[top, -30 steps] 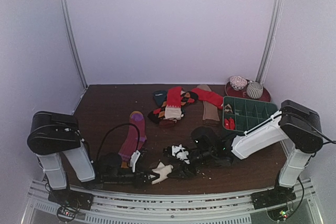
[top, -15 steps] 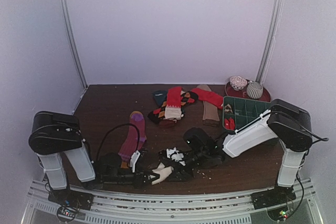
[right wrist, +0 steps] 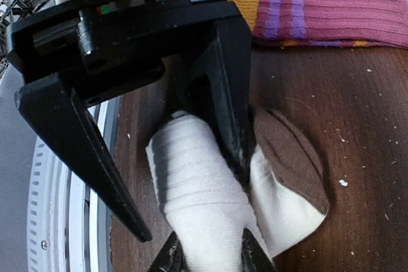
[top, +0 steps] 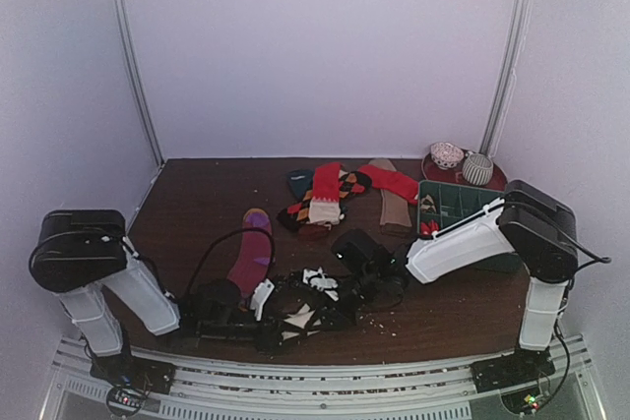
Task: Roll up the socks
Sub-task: Roll a pair of socks at the center of the board.
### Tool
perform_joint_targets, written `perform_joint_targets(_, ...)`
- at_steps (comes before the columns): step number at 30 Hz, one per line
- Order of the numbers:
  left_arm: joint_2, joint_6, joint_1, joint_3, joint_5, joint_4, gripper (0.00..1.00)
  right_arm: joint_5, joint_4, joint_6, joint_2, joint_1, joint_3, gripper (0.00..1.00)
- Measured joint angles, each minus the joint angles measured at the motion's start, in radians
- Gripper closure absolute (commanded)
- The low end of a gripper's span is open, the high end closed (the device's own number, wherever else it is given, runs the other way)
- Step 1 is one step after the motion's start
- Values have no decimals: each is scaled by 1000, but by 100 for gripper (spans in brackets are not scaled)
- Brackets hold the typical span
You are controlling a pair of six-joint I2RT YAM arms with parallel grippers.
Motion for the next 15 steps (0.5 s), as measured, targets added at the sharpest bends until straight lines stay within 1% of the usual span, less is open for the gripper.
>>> perform_joint_targets(3, -129, 16, 9, 23, -67, -224, 23, 21, -86, 26, 9, -7, 55, 74)
perform_joint_targets(4, -181, 28, 13, 27, -98, -308, 20, 31, -113, 35, 13, -7, 76, 74)
perform_joint_targets(7, -336, 122, 5, 35, -169, -485, 18, 58, -177, 134, 27, -13, 106, 74)
perform_joint_targets(9, -425, 161, -1, 34, -211, -541, 13, 60, -186, 211, 19, -22, 99, 74)
perform_joint_targets(11, -494, 192, -1, 27, -249, -562, 9, 58, -177, 283, 7, -33, 78, 74)
perform_joint_targets(15, -566, 247, -1, -12, -301, -539, 8, 61, -133, 406, -8, -43, 38, 74)
